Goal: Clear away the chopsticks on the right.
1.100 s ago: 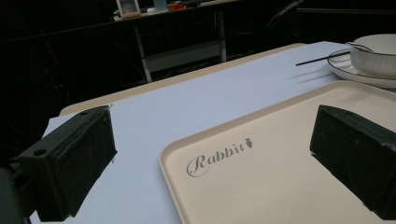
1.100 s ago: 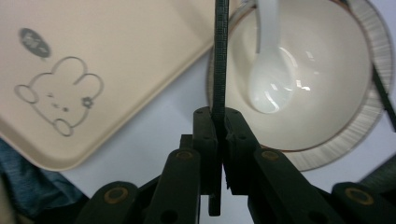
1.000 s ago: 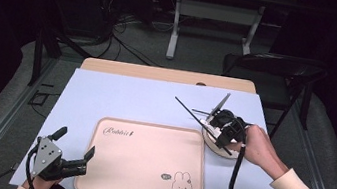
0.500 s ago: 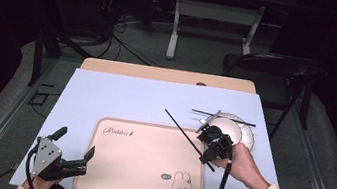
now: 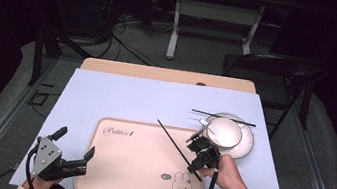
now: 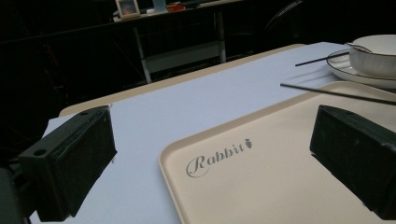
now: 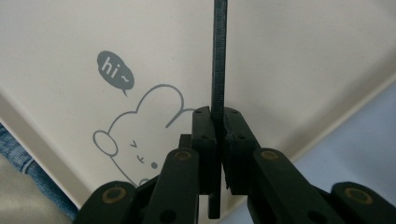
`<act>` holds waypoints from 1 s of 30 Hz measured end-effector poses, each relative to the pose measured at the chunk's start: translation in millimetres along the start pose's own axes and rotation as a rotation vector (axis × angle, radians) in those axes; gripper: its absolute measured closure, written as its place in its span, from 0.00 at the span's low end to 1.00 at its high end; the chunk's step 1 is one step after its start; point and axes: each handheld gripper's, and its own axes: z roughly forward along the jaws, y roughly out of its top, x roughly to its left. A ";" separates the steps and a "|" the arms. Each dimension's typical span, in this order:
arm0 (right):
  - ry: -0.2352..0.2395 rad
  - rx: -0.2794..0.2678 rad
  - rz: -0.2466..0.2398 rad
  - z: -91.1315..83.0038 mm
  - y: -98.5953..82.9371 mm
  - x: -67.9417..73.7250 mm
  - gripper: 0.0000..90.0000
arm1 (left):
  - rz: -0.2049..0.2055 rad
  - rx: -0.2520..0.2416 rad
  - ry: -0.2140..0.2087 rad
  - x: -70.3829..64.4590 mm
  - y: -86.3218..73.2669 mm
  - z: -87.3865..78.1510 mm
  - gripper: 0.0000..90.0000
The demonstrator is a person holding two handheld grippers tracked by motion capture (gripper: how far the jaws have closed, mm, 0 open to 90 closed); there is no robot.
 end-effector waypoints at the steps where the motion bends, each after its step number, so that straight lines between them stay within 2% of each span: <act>1: 0.004 -0.010 0.002 1.8 0.0 0.8 0.94 | -0.001 -0.001 -0.001 0.0 0.0 0.0 0.00; 2: -0.001 0.006 -0.008 4.6 0.4 1.4 0.94 | 0.001 -0.001 -0.001 0.0 0.0 -0.1 0.00; 7: -0.015 0.003 -0.024 8.6 0.5 3.3 0.94 | -0.001 -0.002 0.000 0.0 0.0 -0.1 0.00; 10: -0.012 0.022 -0.002 10.1 0.1 6.6 0.93 | -0.001 -0.001 -0.001 0.2 0.0 -0.3 0.00; 11: -0.013 0.010 -0.034 12.5 -0.5 5.4 0.89 | -0.001 -0.002 0.001 0.1 -0.1 -0.3 0.00; 12: -0.013 0.010 -0.034 12.5 -0.5 5.4 0.89 | 0.000 -0.002 0.000 0.2 0.0 -0.3 0.00; 13: -0.022 0.011 -0.040 11.6 -0.8 6.6 0.82 | -0.001 -0.002 0.000 0.1 -0.1 -0.3 0.00; 14: -0.022 0.011 -0.040 11.6 -0.8 6.6 0.82 | 0.001 -0.002 0.000 0.2 0.0 -0.3 0.00; 15: -0.021 -0.003 -0.048 10.4 -1.0 6.9 0.77 | 0.001 -0.002 -0.002 0.2 0.0 -0.4 0.00; 17: -0.029 -0.022 -0.108 3.8 -3.3 6.8 0.61 | -0.002 -0.003 0.001 0.2 -0.1 -0.5 0.00; 18: -0.029 -0.022 -0.108 3.8 -3.3 6.8 0.61 | -0.002 -0.004 0.002 0.2 -0.2 -0.5 0.00; 19: -0.030 -0.033 -0.120 0.6 -4.7 6.5 0.57 | -0.003 -0.003 0.002 0.2 -0.2 -0.4 0.00; 21: -0.053 -0.067 -0.179 -11.7 -10.2 3.5 0.45 | 0.000 -0.003 0.000 0.1 -0.1 -0.4 0.00; 22: -0.053 -0.067 -0.179 -11.7 -10.2 3.5 0.45 | -0.002 -0.003 0.000 0.0 -0.1 -0.3 0.00; 23: -0.086 -0.094 -0.217 -20.6 -14.8 2.4 0.37 | -0.001 -0.004 0.001 0.1 -0.1 -0.5 0.00; 24: -0.086 -0.094 -0.217 -20.6 -14.8 2.4 0.37 | -0.001 -0.003 0.001 0.1 -0.1 -0.6 0.00; 26: -0.083 -0.099 -0.243 -28.9 -19.2 0.4 0.30 | -0.001 -0.004 0.001 0.0 -0.1 -0.5 0.00; 28: -0.106 -0.120 -0.274 -38.2 -24.2 -2.9 0.23 | -0.001 -0.004 0.001 -0.1 -0.1 -0.6 0.00; 29: -0.122 -0.123 -0.282 -47.3 -28.6 -8.3 0.13 | -0.001 -0.004 0.002 0.1 -0.1 -0.7 0.00; 30: -0.122 -0.123 -0.282 -47.3 -28.6 -8.3 0.13 | -0.003 -0.005 0.003 0.1 -0.2 -0.5 0.00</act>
